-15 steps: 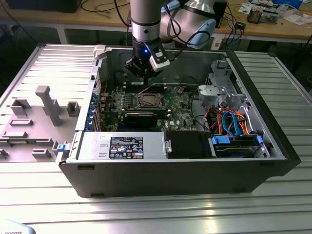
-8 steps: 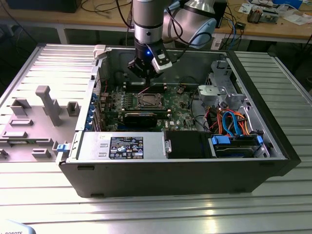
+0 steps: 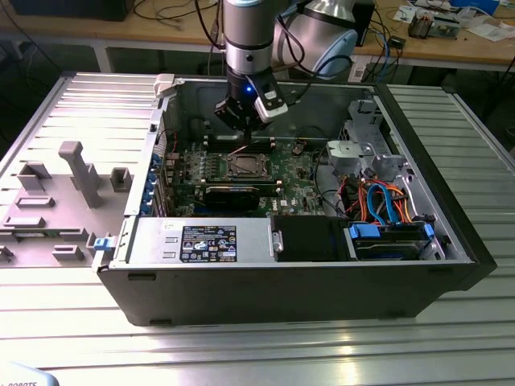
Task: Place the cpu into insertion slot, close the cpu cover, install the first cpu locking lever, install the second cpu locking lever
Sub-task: 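Install the first cpu locking lever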
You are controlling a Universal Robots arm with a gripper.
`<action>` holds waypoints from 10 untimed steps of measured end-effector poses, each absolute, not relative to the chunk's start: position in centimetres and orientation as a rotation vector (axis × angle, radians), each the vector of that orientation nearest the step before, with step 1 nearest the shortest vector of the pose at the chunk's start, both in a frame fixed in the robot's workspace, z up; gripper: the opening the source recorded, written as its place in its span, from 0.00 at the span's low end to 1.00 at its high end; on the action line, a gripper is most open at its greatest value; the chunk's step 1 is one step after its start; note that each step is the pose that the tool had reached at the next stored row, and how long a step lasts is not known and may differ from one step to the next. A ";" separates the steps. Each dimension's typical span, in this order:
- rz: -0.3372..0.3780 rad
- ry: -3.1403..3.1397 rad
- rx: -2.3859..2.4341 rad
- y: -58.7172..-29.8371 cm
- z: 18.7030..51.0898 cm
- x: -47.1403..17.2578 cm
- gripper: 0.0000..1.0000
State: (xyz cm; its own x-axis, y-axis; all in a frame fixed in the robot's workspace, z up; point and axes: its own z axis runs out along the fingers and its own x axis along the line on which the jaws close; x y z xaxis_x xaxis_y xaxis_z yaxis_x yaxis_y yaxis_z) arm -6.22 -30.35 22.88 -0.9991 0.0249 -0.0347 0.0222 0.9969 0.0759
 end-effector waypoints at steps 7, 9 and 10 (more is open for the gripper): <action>0.117 3.104 0.037 -30.3 22.3 -5.4 0.11; 0.117 3.104 0.037 -30.3 22.2 -5.2 0.11; 0.117 3.104 0.037 -30.4 22.2 -5.2 0.11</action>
State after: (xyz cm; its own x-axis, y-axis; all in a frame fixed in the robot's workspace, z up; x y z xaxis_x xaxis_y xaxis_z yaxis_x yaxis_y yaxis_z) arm -5.24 -30.35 22.22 -0.9991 0.0250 -0.0340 0.0223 0.9969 0.0755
